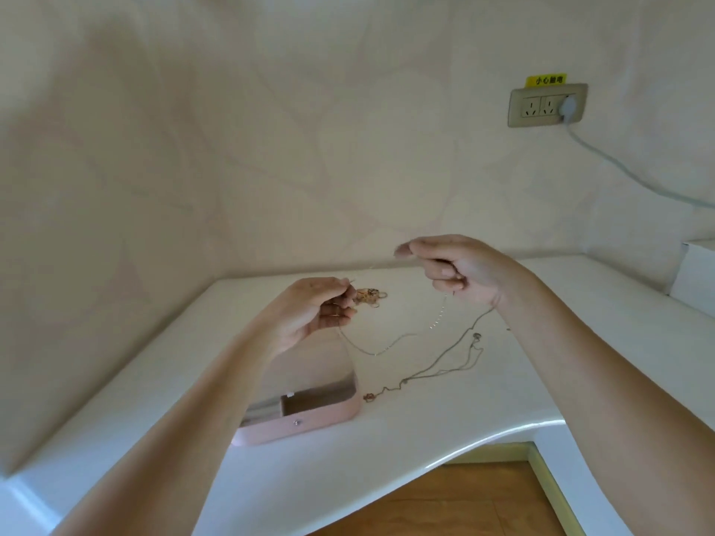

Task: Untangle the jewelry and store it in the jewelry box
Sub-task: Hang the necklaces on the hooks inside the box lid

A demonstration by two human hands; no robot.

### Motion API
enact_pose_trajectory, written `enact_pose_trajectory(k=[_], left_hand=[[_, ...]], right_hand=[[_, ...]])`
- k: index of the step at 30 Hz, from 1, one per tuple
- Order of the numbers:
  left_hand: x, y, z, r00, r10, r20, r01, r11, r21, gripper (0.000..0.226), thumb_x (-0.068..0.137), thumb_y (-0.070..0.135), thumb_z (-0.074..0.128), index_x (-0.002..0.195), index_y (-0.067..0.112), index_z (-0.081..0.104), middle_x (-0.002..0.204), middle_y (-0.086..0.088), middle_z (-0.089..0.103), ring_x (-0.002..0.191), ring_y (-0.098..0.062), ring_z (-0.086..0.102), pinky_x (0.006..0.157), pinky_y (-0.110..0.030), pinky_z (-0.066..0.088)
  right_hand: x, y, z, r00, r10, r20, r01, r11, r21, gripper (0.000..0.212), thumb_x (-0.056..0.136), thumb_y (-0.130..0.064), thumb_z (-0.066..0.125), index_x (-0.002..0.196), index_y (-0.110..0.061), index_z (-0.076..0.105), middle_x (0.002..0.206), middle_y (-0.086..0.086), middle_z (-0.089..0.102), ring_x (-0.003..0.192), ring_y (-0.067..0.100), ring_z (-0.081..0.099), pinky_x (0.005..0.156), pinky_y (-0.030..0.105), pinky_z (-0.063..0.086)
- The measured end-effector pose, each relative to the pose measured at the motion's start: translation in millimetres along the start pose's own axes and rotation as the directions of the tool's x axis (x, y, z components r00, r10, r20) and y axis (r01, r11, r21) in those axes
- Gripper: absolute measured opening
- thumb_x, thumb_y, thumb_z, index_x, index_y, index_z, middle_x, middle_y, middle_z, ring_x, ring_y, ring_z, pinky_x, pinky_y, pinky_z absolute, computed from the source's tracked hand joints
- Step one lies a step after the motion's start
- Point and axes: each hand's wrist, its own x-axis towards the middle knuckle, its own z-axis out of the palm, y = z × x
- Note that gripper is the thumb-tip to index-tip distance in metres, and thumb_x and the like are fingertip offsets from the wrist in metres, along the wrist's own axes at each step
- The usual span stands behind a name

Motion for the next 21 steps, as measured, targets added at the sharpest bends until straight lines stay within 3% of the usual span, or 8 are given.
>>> enact_pose_trajectory(k=[4,6,8,10,12,14,18,21], left_hand=[[0,-9,-34,0.996,-0.033,-0.079,0.033,0.999,0.006,0.022,0.097,0.011,0.048,0.086,0.005,0.065,0.079,-0.008,0.068,0.083,-0.023,0.066,0.085,-0.035,0.054],[2,-22,-51,0.980,-0.007,-0.200,0.058,0.966,0.252,0.022,0.097,0.013,0.047,0.091,0.010,0.068,0.094,-0.006,0.070,0.092,-0.020,0.065,0.090,-0.034,0.050],[4,-37,-61,0.950,0.076,-0.304,0.114,0.820,0.560,0.021,0.096,0.016,0.048,0.099,0.016,0.068,0.105,-0.001,0.067,0.096,-0.016,0.061,0.089,-0.030,0.048],[2,-53,-72,0.925,0.177,-0.338,0.130,0.687,0.715,0.020,0.095,0.019,0.049,0.104,0.018,0.067,0.107,0.005,0.064,0.094,-0.012,0.056,0.081,-0.024,0.041],[1,-62,-77,0.904,0.265,-0.336,0.101,0.631,0.769,0.018,0.093,0.023,0.052,0.100,0.018,0.068,0.103,0.004,0.064,0.089,-0.011,0.053,0.074,-0.021,0.035],[3,-68,-81,0.903,0.308,-0.300,0.080,0.566,0.821,0.020,0.092,0.028,0.053,0.096,0.019,0.070,0.102,0.002,0.063,0.094,-0.014,0.050,0.077,-0.024,0.037],[10,-76,-81,0.955,0.228,-0.189,0.103,0.342,0.934,0.030,0.092,0.045,0.047,0.102,0.027,0.068,0.110,0.002,0.054,0.106,-0.018,0.042,0.091,-0.029,0.033],[12,-78,-81,0.964,0.201,-0.175,0.110,0.298,0.948,0.030,0.089,0.054,0.047,0.095,0.029,0.063,0.102,0.004,0.050,0.101,-0.016,0.040,0.087,-0.028,0.030]], right_hand=[[39,-19,30,0.991,0.016,0.134,-0.024,0.998,0.056,0.018,0.094,-0.007,0.046,0.090,-0.003,0.063,0.069,0.003,0.059,0.058,0.012,0.052,0.062,0.023,0.049],[59,-26,48,0.987,0.054,0.154,-0.062,0.997,0.049,0.018,0.094,-0.010,0.048,0.087,-0.004,0.063,0.073,0.002,0.059,0.061,0.012,0.050,0.062,0.021,0.046],[71,-32,58,0.988,0.094,0.126,-0.094,0.996,-0.006,0.021,0.096,-0.019,0.050,0.084,-0.007,0.063,0.069,-0.002,0.052,0.054,0.007,0.038,0.054,0.016,0.034],[87,-36,66,0.991,0.093,0.094,-0.081,0.989,-0.126,0.024,0.097,-0.023,0.051,0.085,-0.008,0.065,0.064,-0.004,0.047,0.050,0.005,0.031,0.051,0.018,0.025],[98,-39,71,0.996,0.068,0.060,-0.051,0.965,-0.257,0.023,0.096,-0.020,0.052,0.088,-0.007,0.069,0.061,-0.005,0.049,0.049,0.005,0.032,0.050,0.018,0.025],[109,-39,76,0.999,0.027,0.021,-0.018,0.943,-0.332,0.019,0.096,-0.014,0.053,0.091,-0.006,0.070,0.063,-0.006,0.056,0.052,0.006,0.036,0.051,0.017,0.031],[129,-38,83,1.000,0.005,-0.015,-0.011,0.892,-0.452,0.014,0.094,-0.010,0.056,0.092,-0.007,0.070,0.078,0.000,0.062,0.060,0.010,0.039,0.056,0.017,0.037],[141,-40,86,1.000,-0.006,0.007,0.009,0.854,-0.521,0.013,0.093,-0.012,0.058,0.088,-0.011,0.071,0.075,-0.002,0.061,0.059,0.010,0.037,0.057,0.017,0.035]])
